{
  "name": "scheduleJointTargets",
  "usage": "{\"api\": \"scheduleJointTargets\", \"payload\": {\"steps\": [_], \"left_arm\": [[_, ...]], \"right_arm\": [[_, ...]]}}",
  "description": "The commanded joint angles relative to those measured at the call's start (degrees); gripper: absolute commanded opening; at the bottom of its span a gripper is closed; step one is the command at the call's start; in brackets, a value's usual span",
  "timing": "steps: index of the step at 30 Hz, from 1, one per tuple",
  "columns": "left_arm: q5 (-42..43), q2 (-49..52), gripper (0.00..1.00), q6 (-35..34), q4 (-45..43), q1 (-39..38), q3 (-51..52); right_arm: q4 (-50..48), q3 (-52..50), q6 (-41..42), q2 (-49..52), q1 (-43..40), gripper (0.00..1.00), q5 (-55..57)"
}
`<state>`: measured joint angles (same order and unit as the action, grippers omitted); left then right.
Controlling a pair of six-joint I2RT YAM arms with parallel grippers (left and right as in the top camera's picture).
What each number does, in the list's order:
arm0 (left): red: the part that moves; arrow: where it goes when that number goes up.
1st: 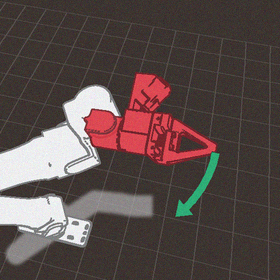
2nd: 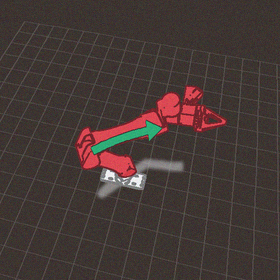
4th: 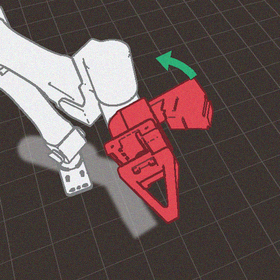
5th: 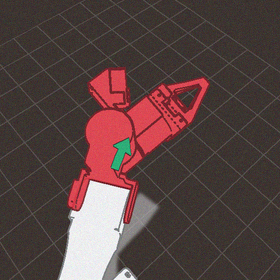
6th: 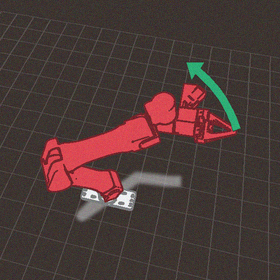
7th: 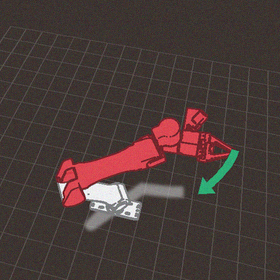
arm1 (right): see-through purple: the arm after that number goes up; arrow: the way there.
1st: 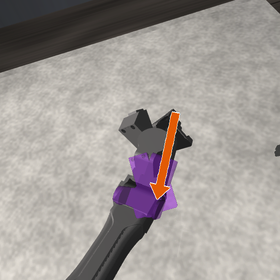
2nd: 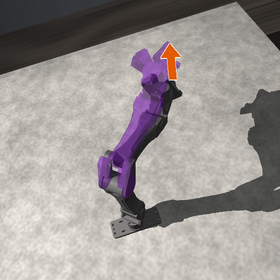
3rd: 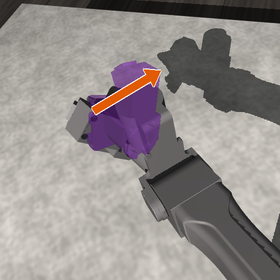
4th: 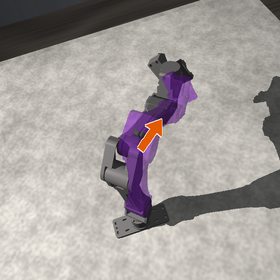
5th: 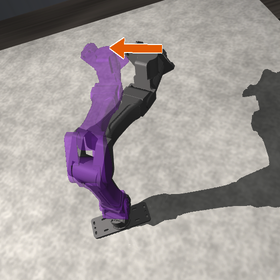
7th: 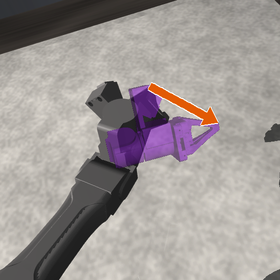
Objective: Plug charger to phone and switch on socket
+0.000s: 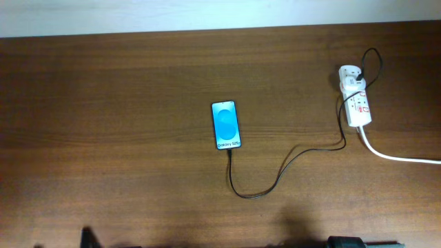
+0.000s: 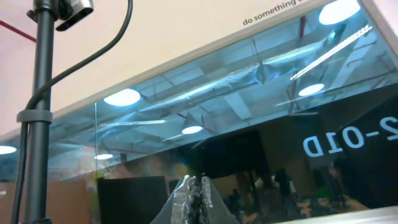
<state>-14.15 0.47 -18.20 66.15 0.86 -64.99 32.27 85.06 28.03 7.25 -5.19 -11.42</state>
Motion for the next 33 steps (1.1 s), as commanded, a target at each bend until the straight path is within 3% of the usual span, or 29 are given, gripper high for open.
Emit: {"api": "scheduleJointTargets", "payload": {"steps": [1, 5, 7, 9, 13, 14, 15, 16, 17, 18, 19, 21, 25, 30, 33], "left_arm": [[7.1, -0.1, 0.99, -2.8, -15.1, 0.3, 17.2], [7.3, -0.1, 0.99, -2.8, -49.1, 0.3, 46.9], [7.3, -0.1, 0.99, -2.8, -59.1, 0.3, 55.4], [7.3, -0.1, 0.99, -2.3, -64.1, 0.3, 61.3], [6.4, -0.1, 0.99, -1.0, -62.2, 0.3, 64.5], [5.9, 0.0, 0.99, 0.0, -62.2, 0.3, 64.5], [5.9, 0.0, 0.99, 0.0, -62.2, 0.3, 64.5], [5.8, 0.0, 0.99, 0.0, -62.2, 0.3, 64.5], [5.8, 0.0, 0.99, 0.0, -62.2, 0.3, 64.5], [5.8, 0.0, 0.99, 0.0, -62.2, 0.3, 64.5], [5.8, 0.0, 0.99, 0.0, -62.2, 0.3, 64.5], [5.8, 0.0, 0.99, 0.0, -62.2, 0.3, 64.5], [5.8, 0.0, 0.99, 0.0, -62.2, 0.3, 64.5], [5.8, 0.0, 0.99, 0.0, -62.2, 0.3, 64.5], [5.8, 0.0, 0.99, 0.0, -62.2, 0.3, 64.5]], "right_arm": [[-0.2, -0.3, -0.8, -1.3, 0.4, 0.11, 1.6], [-0.2, -0.3, -0.8, -1.3, 0.4, 0.1, 1.6], [-0.2, -0.3, -0.8, -1.5, 0.4, 0.11, 1.6], [-0.4, -0.4, -0.8, -3.0, 0.3, 0.11, 1.6], [-1.8, -2.7, -0.8, -6.9, 0.3, 0.16, 1.6], [-2.4, -3.1, -0.8, -6.9, 0.3, 0.24, 1.6], [-3.0, -4.0, -0.8, -6.9, 0.3, 0.57, 1.8], [-3.2, -4.7, -0.8, -6.9, 0.3, 0.99, 2.7], [-4.0, -6.3, -0.8, -6.9, 0.3, 0.99, 6.7], [-11.3, -10.1, -0.1, -6.9, 0.3, 0.99, 10.8], [-25.4, -18.8, -0.2, -6.9, 0.3, 0.99, 14.8], [-31.2, -26.7, -0.2, -6.8, 0.3, 0.99, 18.4], [-32.6, -55.7, 0.1, -6.8, 0.3, 0.99, 18.8], [-32.5, -72.5, 0.1, -6.8, 0.3, 0.99, 18.3], [-27.8, -75.6, 0.1, -6.8, 0.3, 0.99, 18.4]]}}
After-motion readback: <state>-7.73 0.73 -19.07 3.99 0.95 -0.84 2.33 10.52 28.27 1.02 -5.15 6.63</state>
